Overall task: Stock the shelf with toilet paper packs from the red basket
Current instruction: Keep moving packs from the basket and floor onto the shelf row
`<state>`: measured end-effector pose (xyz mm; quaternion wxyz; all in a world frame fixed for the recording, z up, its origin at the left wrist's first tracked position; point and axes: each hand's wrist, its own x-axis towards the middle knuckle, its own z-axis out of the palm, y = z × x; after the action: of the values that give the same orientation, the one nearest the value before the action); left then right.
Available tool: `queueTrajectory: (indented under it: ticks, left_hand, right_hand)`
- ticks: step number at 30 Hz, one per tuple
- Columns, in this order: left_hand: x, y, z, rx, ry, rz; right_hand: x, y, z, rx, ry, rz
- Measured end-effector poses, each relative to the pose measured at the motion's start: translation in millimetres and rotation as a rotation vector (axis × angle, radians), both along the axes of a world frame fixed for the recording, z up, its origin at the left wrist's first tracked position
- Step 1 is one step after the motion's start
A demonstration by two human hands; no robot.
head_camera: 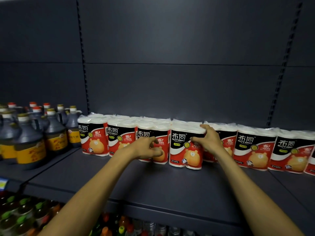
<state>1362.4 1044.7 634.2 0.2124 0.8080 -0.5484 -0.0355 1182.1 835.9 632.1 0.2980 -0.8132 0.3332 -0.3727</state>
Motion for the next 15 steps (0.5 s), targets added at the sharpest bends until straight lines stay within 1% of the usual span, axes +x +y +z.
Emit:
queueTrajectory:
  ticks: [6,10,15]
  left_hand:
    - [8,9,-7,0.026,0.020,0.063]
    - [7,14,-14,0.039,-0.003,0.104]
    - [5,28,-22,0.038,-0.004,0.151]
  right_hand:
    - [4,-7,-8,-0.039,0.018,-0.003]
    - [3,-5,-11,-0.071,0.035,0.007]
    - [-7,6,-20,-0.028,0.002,-0.034]
